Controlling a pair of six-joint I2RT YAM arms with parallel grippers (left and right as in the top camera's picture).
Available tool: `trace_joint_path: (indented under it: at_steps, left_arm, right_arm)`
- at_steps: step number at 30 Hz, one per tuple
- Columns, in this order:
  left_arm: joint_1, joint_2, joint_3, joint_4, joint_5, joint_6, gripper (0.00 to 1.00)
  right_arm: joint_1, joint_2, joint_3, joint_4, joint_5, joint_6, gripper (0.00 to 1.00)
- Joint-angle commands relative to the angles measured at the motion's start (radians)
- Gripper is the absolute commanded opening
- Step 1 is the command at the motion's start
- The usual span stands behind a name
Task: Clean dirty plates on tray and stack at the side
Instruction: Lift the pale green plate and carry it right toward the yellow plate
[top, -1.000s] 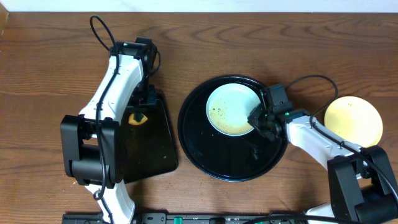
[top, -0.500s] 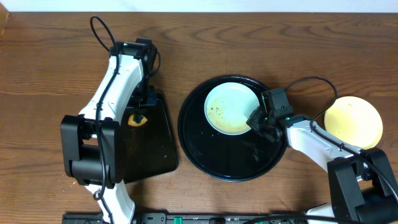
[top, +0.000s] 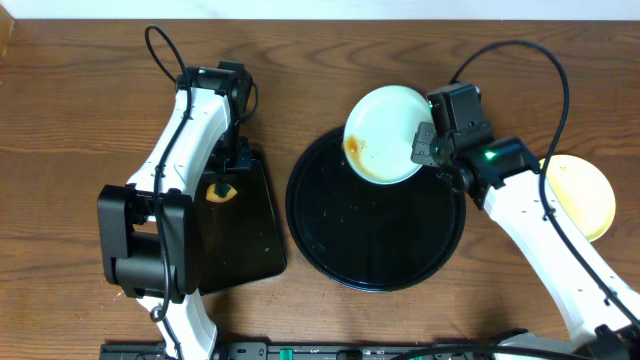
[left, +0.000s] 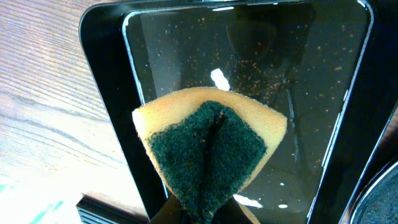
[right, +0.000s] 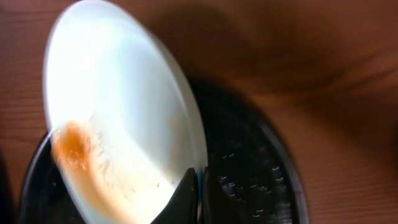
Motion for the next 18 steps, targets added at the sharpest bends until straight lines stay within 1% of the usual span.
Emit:
trace_joint_path:
  at_steps: [1,6,7,8,10,11,12,14,15,16,17,18]
  left_arm:
    - [0.002,-0.007,-0.005,-0.003,-0.011,0.013,0.08]
    - [0.002,-0.007,-0.005,-0.003,-0.011,0.013,0.08]
    - [0.002,-0.007,-0.005,-0.002,-0.011,0.013,0.08]
    - [0.002,-0.007,-0.005,-0.002,-0.011,0.013,0.08]
    - [0.002,-0.007,-0.005,-0.003,-0.011,0.014,0.08]
    - [0.002,-0.007,-0.005,-0.003,-0.011,0.013,0.07]
    - [0.002,-0.007,-0.005,-0.003,-0.011,0.014,0.08]
    - [0.002,-0.007,-0.005,-0.002,-0.011,0.014,0.08]
    - [0.002,-0.007,-0.005,-0.002,-0.011,0.014,0.08]
    - [0.002,-0.007,-0.005,-0.002,-0.011,0.013,0.08]
    - [0.002,-0.007,-0.005,-0.002,-0.011,0.013,0.08]
    - [0.002,-0.007,-0.005,-0.003,-0.011,0.014,0.08]
  right_arm:
    - [0.040,-0.005,0.047,-0.062,0.190,-0.144,0.02]
    - [0.085,-0.005,0.047,-0.118,0.343,-0.209,0.01]
    - [0.103,-0.005,0.047,-0.123,0.362,-0.260,0.02]
    - [0.112,-0.006,0.047,-0.128,0.360,-0.265,0.01]
    - [0.124,-0.005,0.047,-0.152,0.308,-0.220,0.01]
    - [0.124,-0.005,0.047,-0.172,0.266,-0.150,0.01]
    - [0.117,-0.005,0.046,-0.196,0.222,-0.065,0.08]
    - [0.094,-0.004,0.032,-0.225,0.165,0.087,0.45]
    - [0.078,-0.004,0.020,-0.236,0.151,0.167,0.59]
    - [0.058,-0.003,0.004,-0.239,0.135,0.224,0.67]
    - [0.039,0.000,-0.013,-0.238,0.116,0.253,0.71]
    - [0.019,0.002,-0.030,-0.233,0.095,0.271,0.73]
